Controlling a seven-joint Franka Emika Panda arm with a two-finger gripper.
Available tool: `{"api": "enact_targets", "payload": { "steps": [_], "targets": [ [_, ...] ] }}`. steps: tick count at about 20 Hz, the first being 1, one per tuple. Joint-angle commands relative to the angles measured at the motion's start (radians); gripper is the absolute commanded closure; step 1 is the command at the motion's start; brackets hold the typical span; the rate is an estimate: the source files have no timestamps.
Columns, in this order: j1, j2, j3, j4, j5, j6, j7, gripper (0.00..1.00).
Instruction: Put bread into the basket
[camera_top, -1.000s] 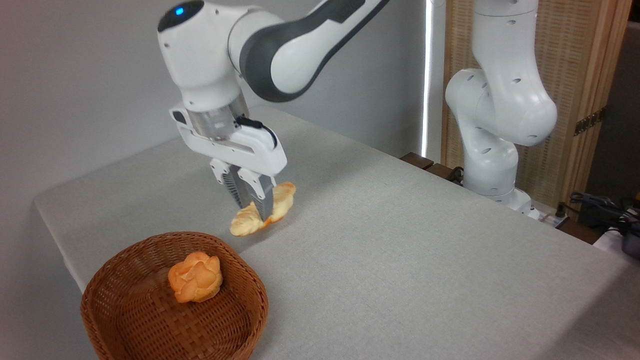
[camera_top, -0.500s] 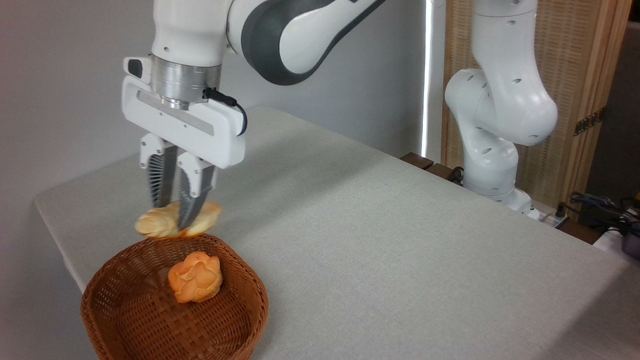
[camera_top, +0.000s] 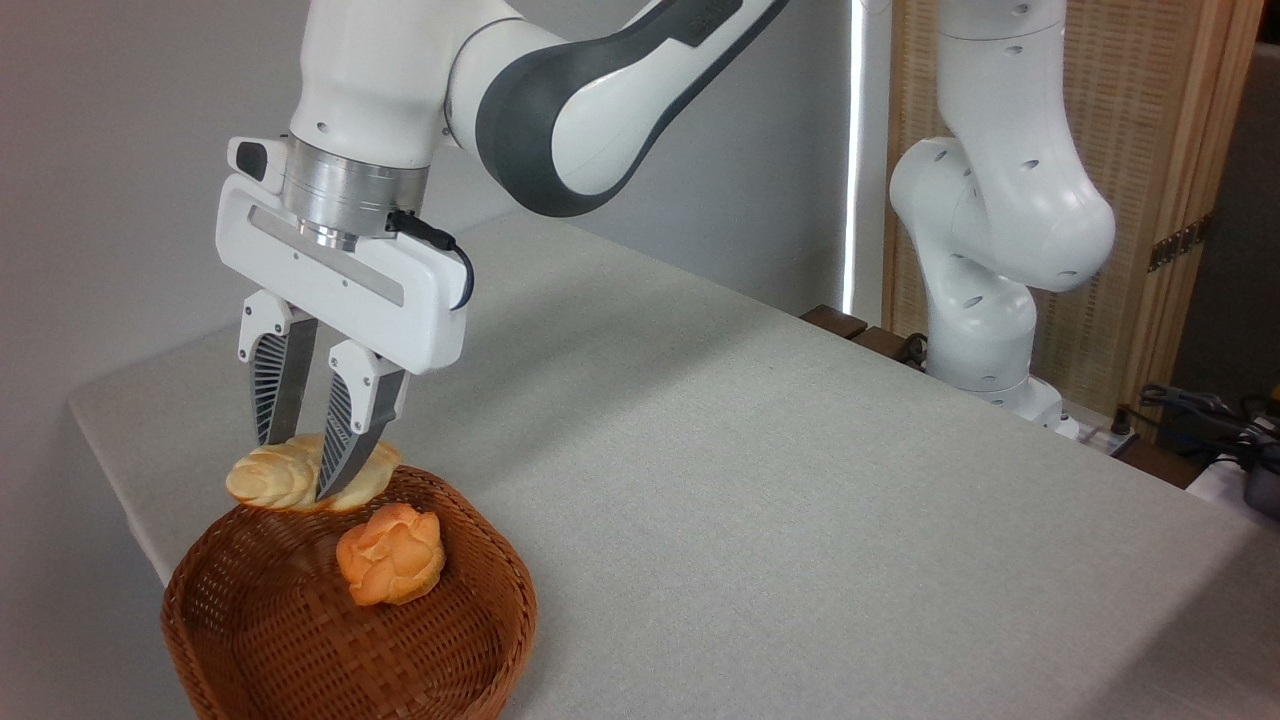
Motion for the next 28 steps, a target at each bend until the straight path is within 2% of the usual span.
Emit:
{"api": "enact_targets", "payload": {
  "steps": [1,10,15,19,22,24,26,28],
  "targets": [
    [-0.005,0.006,0.007,0.01,0.01,0.011,0.009,0.0],
    [-0.007,0.006,0.006,0.01,0.012,0.008,0.006,0.0],
    [-0.008,-0.009,0.007,0.01,0.012,-0.059,0.008,0.0],
    [-0.008,-0.037,0.006,0.01,0.015,-0.208,0.049,0.0],
    [-0.008,-0.064,0.001,0.009,0.078,-0.372,0.151,0.0],
    [-0.008,-0.084,0.001,0.009,0.092,-0.475,0.233,0.0],
    [-0.007,-0.106,0.009,0.004,0.092,-0.536,0.264,0.0],
    [-0.007,-0.11,0.009,0.006,0.09,-0.541,0.265,0.0]
  ]
}}
